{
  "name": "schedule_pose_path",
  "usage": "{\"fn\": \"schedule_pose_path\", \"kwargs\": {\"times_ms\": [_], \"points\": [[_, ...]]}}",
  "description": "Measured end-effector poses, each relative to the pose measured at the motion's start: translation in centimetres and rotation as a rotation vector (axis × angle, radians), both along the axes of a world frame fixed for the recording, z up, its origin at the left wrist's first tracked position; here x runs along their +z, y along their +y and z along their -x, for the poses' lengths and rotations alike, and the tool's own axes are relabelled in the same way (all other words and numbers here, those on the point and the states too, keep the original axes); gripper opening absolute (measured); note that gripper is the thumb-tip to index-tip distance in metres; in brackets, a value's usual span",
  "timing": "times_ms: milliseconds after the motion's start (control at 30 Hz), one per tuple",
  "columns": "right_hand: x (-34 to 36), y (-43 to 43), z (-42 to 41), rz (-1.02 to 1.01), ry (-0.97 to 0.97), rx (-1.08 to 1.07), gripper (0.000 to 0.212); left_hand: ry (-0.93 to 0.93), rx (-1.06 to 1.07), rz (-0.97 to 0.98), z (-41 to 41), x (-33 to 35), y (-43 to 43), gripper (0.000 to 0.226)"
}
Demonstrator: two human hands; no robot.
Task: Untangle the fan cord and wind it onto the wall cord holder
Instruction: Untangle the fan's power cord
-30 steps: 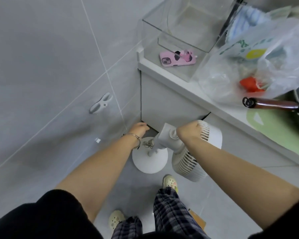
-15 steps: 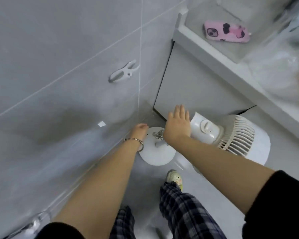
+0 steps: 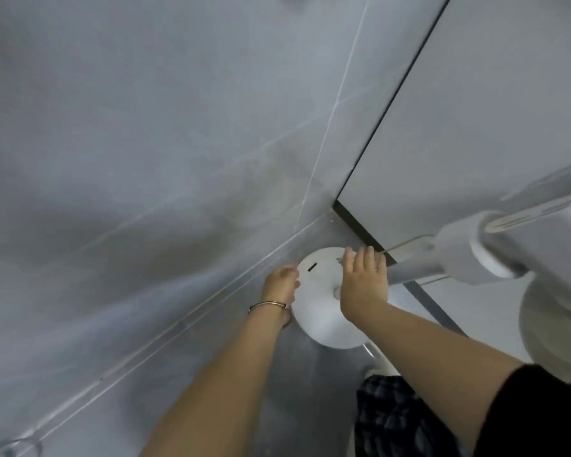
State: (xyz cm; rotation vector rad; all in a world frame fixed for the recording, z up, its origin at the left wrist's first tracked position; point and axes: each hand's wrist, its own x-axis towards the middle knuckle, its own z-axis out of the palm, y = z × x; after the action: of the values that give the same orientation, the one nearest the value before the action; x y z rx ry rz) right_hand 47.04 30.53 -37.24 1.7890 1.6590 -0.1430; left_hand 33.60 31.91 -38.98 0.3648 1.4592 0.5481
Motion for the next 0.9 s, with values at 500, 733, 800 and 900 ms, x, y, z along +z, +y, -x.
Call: {"fn": "schedule_pose_path", "kwargs": {"times_ms": [500,733,800,900], "points": [[-10.5,3.3,-1.5,-0.382,0.208,0.193,0.055,-0.126,0.053,-0.148,-2.3,-10.0,-0.6,0.036],[-6.1,0.4,-0.5,-0.625,1.343,-0.474,0.044,0.000,0.081,-0.214,-2.3,-4.6,-5.2,0.036],[-4.7,-0.1,-0.6,-0.539,1.655,-0.632,0.040,0.038,0.129,-0.250,-2.2,-3.2,-5.8,0.039],[-2.3,-0.9,-0.6,-0.356,1.887,-0.680,0.042,-0.098,0.232,-0.298,-2.2,-0.9,-6.6,0.039]]}}
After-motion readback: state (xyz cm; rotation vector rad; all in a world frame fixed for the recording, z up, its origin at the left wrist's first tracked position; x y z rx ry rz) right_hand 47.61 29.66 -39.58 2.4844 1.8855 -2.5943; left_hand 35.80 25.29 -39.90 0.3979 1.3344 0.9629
